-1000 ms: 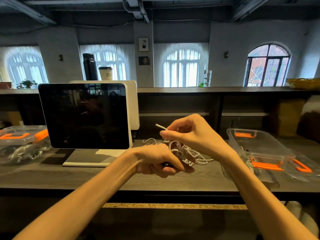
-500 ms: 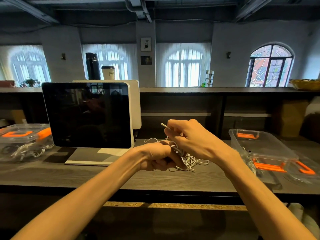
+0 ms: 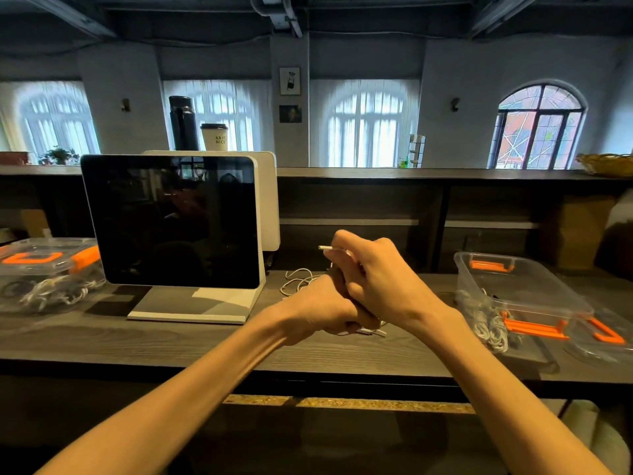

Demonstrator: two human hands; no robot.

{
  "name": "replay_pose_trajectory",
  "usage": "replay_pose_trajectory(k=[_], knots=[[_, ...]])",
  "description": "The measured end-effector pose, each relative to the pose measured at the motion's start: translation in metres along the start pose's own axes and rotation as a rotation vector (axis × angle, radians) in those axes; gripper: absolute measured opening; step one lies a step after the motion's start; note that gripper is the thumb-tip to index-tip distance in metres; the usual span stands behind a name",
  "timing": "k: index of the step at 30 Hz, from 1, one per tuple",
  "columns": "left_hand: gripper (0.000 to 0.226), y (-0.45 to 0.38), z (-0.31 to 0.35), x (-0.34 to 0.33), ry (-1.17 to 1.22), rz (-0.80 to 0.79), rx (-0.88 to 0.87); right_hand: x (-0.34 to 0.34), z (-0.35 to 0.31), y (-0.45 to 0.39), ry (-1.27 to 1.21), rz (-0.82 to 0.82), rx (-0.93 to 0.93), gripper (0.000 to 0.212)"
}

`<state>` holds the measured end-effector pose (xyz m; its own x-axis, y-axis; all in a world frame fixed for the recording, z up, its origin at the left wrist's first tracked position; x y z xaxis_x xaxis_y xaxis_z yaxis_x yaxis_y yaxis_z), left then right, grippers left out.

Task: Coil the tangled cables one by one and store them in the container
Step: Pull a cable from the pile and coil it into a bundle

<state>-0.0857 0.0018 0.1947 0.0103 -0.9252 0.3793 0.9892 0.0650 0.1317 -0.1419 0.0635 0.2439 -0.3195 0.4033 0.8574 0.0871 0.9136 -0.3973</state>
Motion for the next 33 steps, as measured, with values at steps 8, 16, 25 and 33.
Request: replay_pose_trajectory(k=[8, 16, 25, 33], knots=[[0.026, 0.006, 0.006, 0.008, -0.337, -0.162, 0.197, 0.001, 0.007, 0.005, -0.087, 0.22, -0.019, 0.005], [0.013, 0.012, 0.005, 0.002, -0.501, -0.05, 0.084, 0.005, 0.019, -0.002, -0.412, -0.206, -0.146, 0.038], [0.028, 0.006, -0.003, 0.018, 0.237, 0.131, -0.271, -0.01, 0.039, 0.006, -0.648, -0.015, -0.141, 0.04], [0.023, 0.004, -0.014, 0.017, 0.515, -0.017, -0.274, -0.001, 0.031, 0.013, -0.46, 0.213, -0.074, 0.036]])
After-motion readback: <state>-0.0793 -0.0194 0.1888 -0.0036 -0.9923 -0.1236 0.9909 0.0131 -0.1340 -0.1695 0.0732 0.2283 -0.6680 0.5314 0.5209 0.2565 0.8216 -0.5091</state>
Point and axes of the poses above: each hand's wrist, its own y-axis away from the middle knuckle, its own x-axis out of the back of the hand, z = x × y, the point moved 6 cm from there along -y, towards the middle knuckle, and after that the axes turned 15 degrees about -z, right-handed, at the moved point
